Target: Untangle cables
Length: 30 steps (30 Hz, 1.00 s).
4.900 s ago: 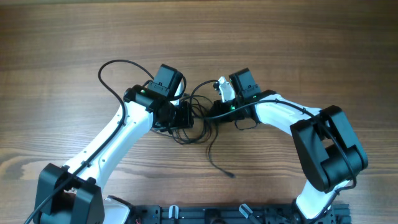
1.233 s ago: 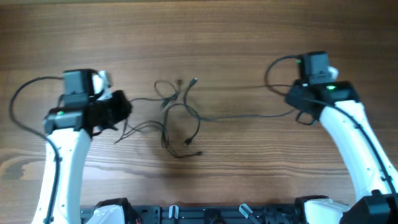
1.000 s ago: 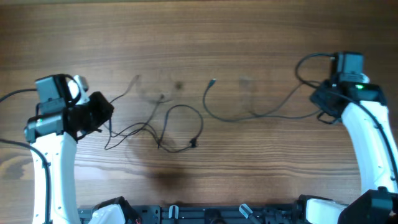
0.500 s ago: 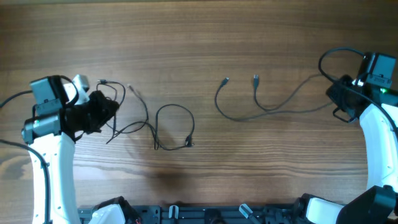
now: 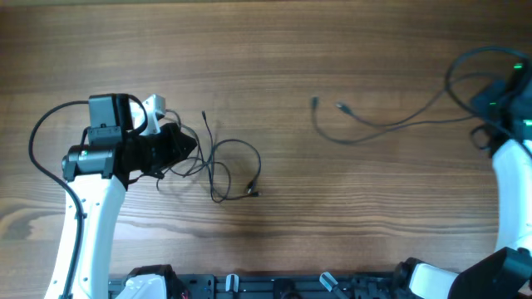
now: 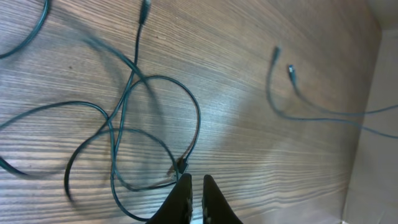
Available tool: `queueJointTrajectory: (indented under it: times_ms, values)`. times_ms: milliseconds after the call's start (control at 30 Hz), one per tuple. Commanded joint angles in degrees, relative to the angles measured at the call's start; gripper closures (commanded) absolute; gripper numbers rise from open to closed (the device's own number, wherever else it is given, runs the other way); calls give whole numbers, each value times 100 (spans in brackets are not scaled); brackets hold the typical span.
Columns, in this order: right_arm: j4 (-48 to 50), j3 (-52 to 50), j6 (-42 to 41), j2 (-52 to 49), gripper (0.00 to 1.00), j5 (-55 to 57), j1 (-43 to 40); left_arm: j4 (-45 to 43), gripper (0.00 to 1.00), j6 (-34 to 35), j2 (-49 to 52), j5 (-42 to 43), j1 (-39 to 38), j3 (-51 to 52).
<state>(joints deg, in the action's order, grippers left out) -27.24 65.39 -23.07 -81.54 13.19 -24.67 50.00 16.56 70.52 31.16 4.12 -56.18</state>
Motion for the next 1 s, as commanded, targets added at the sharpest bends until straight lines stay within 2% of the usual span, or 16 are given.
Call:
queueJointTrajectory:
  times_ms: [0,100,233,400,533,667,833,867,900,933,967]
  values:
    - [-142,807,-343,35,95,391,-728,-2,92,-138,-33,-81,-81,22]
    - [-358,1141,-931,42,96,363,-1285,-2,92,-138,-33,-81,-81,22]
    - [-398,1185,-955,33,96,337,-1694,-9,92,-138,-33,-81,-81,22]
    - [-619,1040,-994,-96,96,-262,-1637,-22,92,-140,-33,-81,-81,22]
    - [-1259,1023,-990,-437,96,-826,-1456,-20,92,-138,-33,-79,-81,22]
    - [-1867,1023,-881,-898,96,-820,-1307,-20,92,-140,-33,-79,-81,22]
    - [-2022,1023,-516,-1449,95,-817,-1303,7,92,-140,-33,-79,-81,22]
    - [-2044,1023,-516,-1523,85,-817,-1307,22,92,-140,-33,-79,-81,22]
    - [-2059,1023,-529,-1574,53,-826,-1307,26,92,-140,-33,-79,-81,22]
    - [-2055,1023,-540,-1604,34,-863,-1307,31,92,-140,-33,-79,-81,22]
    - [-2026,1023,-540,-1611,24,-946,-1305,31,92,-140,-33,-79,-81,22]
